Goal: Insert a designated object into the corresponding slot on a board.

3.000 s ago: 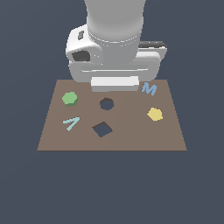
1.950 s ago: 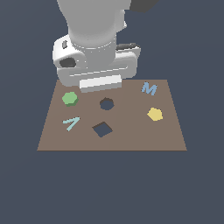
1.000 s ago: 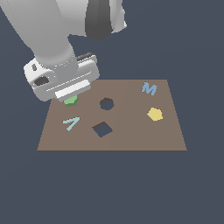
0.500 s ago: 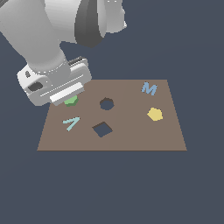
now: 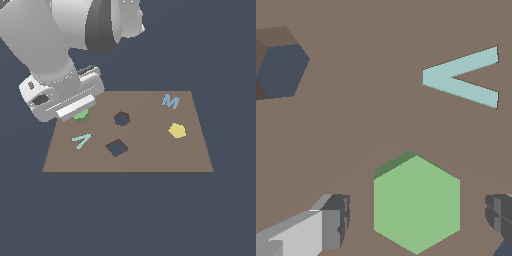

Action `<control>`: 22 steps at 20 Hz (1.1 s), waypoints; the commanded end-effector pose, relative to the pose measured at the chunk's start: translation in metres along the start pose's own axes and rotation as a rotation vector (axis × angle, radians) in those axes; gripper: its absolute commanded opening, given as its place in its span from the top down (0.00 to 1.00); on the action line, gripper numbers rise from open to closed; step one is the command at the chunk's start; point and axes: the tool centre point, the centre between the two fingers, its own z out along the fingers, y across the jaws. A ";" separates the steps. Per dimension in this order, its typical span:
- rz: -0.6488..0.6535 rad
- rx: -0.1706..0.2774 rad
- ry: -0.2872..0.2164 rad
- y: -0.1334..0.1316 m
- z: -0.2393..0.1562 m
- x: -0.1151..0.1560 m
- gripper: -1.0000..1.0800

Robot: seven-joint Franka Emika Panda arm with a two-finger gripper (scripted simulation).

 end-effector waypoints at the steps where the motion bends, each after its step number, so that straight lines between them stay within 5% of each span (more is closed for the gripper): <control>1: 0.000 0.000 0.000 0.000 0.000 0.000 0.04; 10: 0.002 0.000 0.000 -0.001 0.020 0.000 0.04; 11: 0.002 0.000 0.000 -0.001 0.020 0.000 1.00; 22: 0.003 -0.001 0.000 0.000 0.018 0.000 1.00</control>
